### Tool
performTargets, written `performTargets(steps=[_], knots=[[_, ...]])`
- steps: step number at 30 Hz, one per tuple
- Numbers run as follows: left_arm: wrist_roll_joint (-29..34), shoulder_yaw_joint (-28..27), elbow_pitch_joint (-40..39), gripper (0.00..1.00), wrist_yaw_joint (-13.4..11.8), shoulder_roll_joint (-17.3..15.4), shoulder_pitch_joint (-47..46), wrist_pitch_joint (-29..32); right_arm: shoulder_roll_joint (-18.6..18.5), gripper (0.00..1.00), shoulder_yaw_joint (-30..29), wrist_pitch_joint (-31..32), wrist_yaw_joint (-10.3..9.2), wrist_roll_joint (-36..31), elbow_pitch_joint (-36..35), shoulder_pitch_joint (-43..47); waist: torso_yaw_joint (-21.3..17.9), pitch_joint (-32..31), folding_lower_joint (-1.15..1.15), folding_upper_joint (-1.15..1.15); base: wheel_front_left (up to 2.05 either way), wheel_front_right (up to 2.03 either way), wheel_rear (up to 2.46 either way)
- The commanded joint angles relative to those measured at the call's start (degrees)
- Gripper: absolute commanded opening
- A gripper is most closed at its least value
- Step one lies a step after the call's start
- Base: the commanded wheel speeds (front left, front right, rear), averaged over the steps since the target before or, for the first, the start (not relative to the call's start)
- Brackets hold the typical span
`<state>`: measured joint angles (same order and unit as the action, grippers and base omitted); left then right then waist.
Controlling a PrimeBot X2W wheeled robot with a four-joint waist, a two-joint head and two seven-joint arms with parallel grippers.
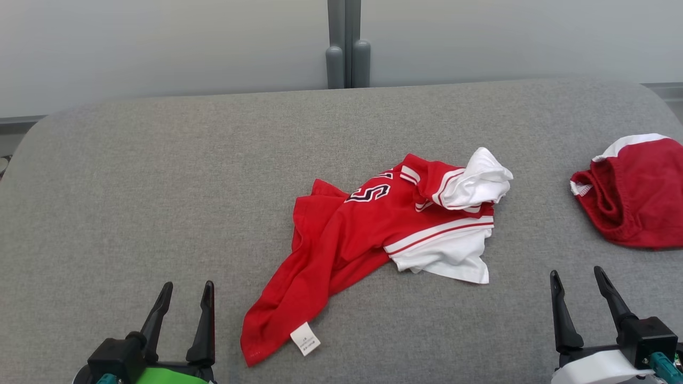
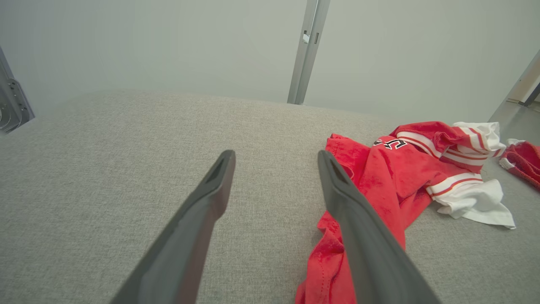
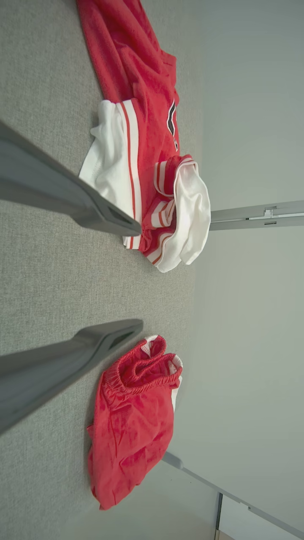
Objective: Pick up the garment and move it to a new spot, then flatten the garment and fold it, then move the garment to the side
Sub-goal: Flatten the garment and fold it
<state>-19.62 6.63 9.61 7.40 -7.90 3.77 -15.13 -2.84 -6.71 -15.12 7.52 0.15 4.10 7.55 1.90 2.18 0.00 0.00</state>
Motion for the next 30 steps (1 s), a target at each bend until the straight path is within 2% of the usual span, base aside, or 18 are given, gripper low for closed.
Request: performTargets(steps=[1,30], knots=[[-0.5,-0.1,0.1,1.0,0.1,-0.4,0.0,0.0,-0.1,1.0,0.0,0.0,-0.07,-0.2,-0.1,-0.5,-0.1,0.0,0.0,0.0,0.0,0.0,0.0],[1.2,-0.5,2.0,1.0,0.1,-1.0,2.7,0.0,-0.1,1.0,-0.1,0.0,-0.07,0.5,-0.5,-1.0,-0.1,-1.0,0.0,0.0,0.0,0.0,0.0]])
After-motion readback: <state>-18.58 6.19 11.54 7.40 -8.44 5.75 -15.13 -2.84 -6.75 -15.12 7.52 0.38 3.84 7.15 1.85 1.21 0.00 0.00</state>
